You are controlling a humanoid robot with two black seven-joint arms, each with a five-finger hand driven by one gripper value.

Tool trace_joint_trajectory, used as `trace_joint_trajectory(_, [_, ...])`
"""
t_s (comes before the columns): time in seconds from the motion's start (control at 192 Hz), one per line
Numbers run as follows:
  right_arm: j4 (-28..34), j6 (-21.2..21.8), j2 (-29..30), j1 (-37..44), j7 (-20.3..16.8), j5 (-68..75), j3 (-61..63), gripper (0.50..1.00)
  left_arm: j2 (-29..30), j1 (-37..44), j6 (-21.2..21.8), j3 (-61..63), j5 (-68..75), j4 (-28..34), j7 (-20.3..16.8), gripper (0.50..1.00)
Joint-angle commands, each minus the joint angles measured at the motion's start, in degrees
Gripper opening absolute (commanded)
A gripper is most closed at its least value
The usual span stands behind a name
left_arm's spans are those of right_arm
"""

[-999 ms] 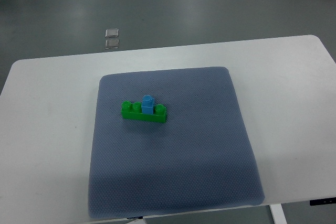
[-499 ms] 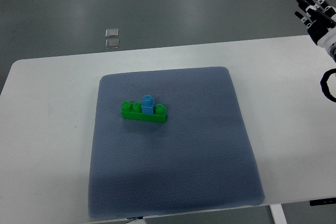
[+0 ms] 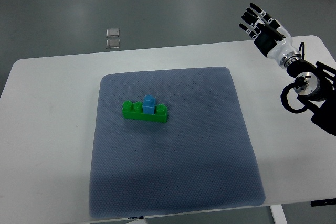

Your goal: Stack blue block on green block with right hand

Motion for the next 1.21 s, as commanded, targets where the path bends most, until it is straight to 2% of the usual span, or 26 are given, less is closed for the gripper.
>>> trace_joint_trajectory(0.0, [0.0,-0.3,0.5,-0.1,0.0,0.1,0.8,0.915,0.0,0.0,0.0,0.0,0.0,0.0,0.0,1.0])
trace_joint_trajectory(0.296, [-2.8,-0.9,4.1,0.1,0.3,0.1,1.1,0.915,0.0,0.0,0.0,0.0,0.0,0.0,0.0,1.0])
trace_joint_trajectory(1.207, [-3.2,-1.1,4.3,0.2,0.4,0.1,1.1,0.915,0.0,0.0,0.0,0.0,0.0,0.0,0.0,1.0])
